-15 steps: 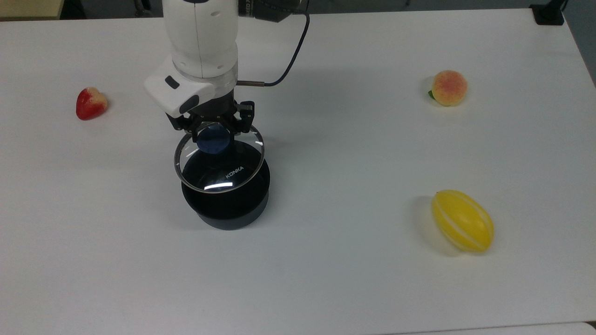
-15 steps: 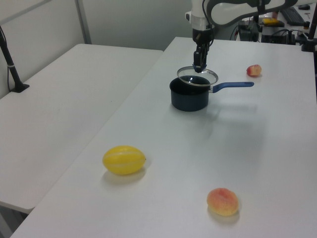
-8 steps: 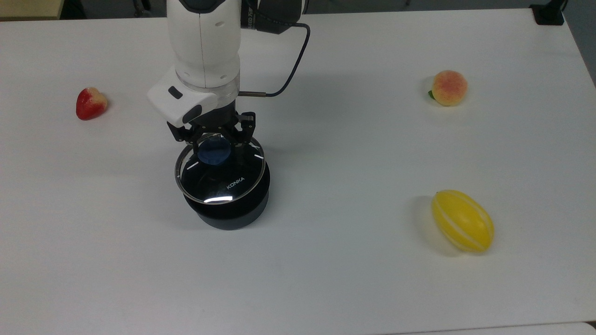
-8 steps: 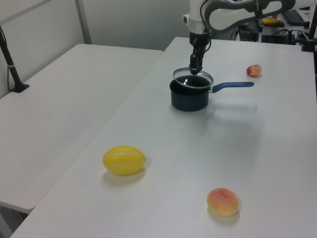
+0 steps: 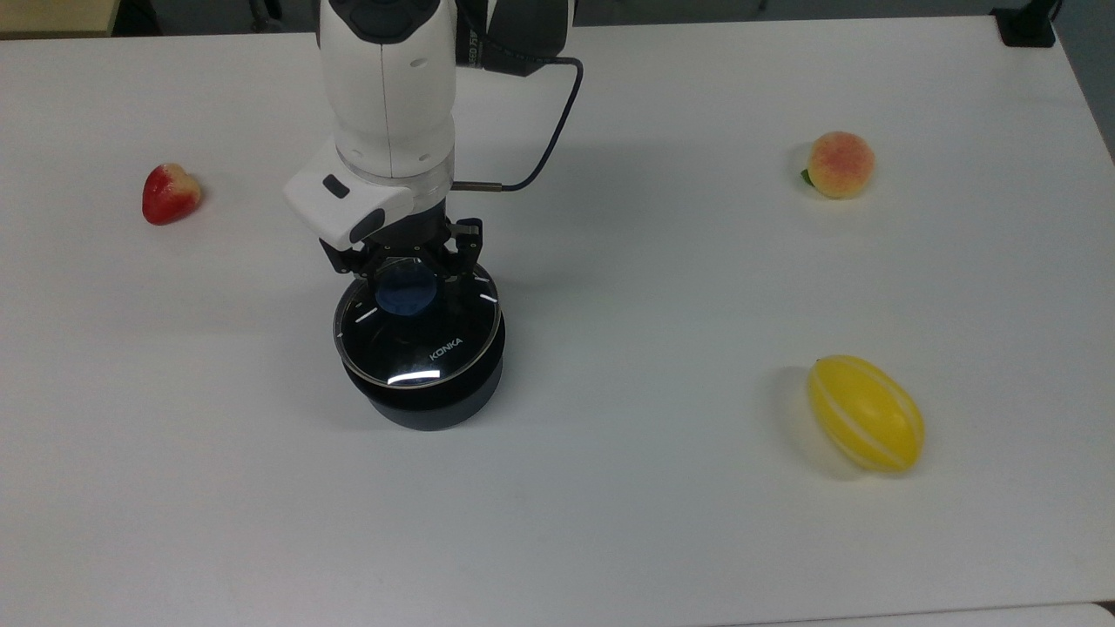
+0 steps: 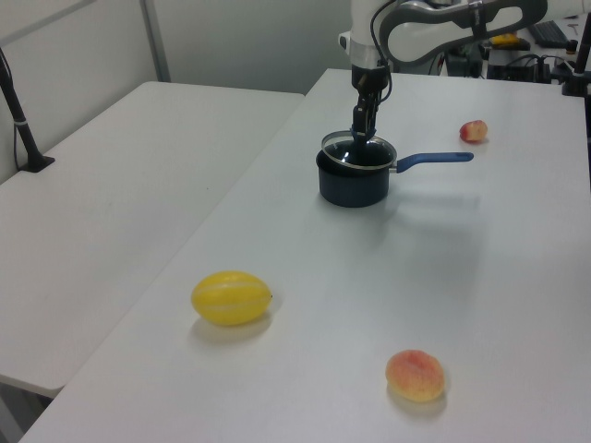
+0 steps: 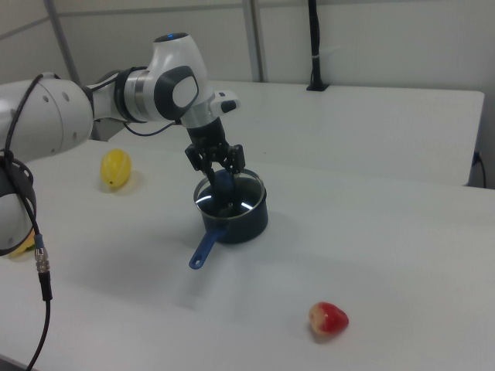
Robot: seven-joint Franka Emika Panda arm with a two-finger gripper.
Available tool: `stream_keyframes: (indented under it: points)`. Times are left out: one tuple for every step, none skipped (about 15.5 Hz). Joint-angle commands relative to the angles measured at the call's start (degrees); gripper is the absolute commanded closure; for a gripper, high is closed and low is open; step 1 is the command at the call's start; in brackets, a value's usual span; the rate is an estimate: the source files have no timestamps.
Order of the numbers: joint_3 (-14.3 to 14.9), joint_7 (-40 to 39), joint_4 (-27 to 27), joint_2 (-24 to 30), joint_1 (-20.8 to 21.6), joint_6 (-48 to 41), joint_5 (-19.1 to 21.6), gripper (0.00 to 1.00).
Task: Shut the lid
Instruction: 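Lower the glass lid onto the saucepan rim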
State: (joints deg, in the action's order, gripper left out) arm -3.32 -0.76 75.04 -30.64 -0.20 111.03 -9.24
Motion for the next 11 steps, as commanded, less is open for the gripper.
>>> stream_keyframes:
  points:
    - [0.6, -0.1, -1.0, -0.6, 0.8, 2.2, -1.0, 0.90]
    - [0.6, -0.1, -1.0, -0.6, 0.8, 2.3, -1.3, 0.90]
    - [0.6, -0.1, -1.0, -0.6, 0.8, 2.4, -1.3, 0.90]
    - [0.6, -0.1, -1.0, -0.6, 0.8, 2.4, -1.4, 0.90]
    - [0.6, -0.1, -1.0, -0.6, 0.9, 2.4, -1.5, 0.90]
    - [0.6, -0.1, -1.0, -0.7, 0.9, 2.5, -1.5, 0.90]
    - [0.6, -0.1, -1.0, -0.7, 0.9, 2.5, -1.7, 0.90]
    - [0.6, -0.1, -1.0, -1.0, 0.9, 2.5, -1.7, 0.90]
    - [0.6, -0.1, -1.0, -1.1, 0.9, 2.5, -1.8, 0.90]
    - [0.6, -0.1, -0.9, -1.2, 0.8, 2.5, -1.8, 0.88]
    - [0.6, -0.1, -0.9, -1.2, 0.8, 2.5, -1.8, 0.86]
